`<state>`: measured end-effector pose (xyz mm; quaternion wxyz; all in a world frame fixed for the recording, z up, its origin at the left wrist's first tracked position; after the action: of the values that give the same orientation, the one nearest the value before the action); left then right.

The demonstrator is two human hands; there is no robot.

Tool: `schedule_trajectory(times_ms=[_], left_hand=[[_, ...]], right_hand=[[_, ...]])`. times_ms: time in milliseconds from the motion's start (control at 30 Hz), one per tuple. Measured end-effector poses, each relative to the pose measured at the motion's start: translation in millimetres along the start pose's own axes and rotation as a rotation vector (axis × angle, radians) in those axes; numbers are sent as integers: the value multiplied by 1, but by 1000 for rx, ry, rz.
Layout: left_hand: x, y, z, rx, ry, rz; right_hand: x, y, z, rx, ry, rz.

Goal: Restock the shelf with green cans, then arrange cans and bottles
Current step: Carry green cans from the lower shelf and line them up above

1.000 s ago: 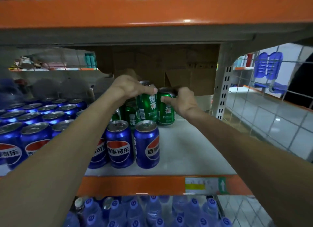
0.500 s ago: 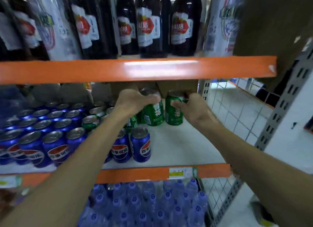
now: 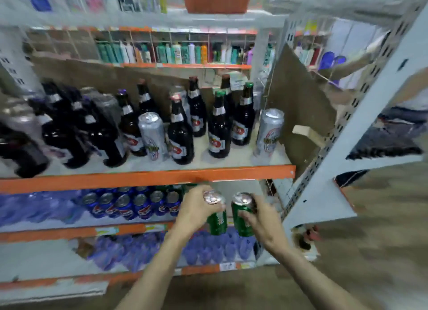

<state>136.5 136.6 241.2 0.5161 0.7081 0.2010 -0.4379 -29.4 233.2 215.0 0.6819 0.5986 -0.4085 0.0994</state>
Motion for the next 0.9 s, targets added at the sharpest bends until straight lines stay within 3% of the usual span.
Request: schedule_trajectory(times_ms=[200, 433, 633, 900], left_hand=[[-67, 129, -78, -92, -40, 23], [-72, 270, -173, -219, -12, 44], [-29, 389, -246, -378, 52, 50], [82, 566, -307, -531, 163, 4]], right_hand=[[144, 67, -50, -56, 129, 121], [266, 64, -112, -30, 280, 152], [372, 9, -147, 45, 383, 119], [554, -138, -178, 186, 525, 135]])
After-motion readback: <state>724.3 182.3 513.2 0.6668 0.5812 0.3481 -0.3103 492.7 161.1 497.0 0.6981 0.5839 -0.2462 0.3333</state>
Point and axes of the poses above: each hand's wrist, its own z-axis towards the middle knuckle, its own y-axis out of the back of the hand, x = y × z, the point moved 2 cm from there along z, towards the middle knuckle, and after that the axes turned 2 degrees about -y, right-handed, at the moved point
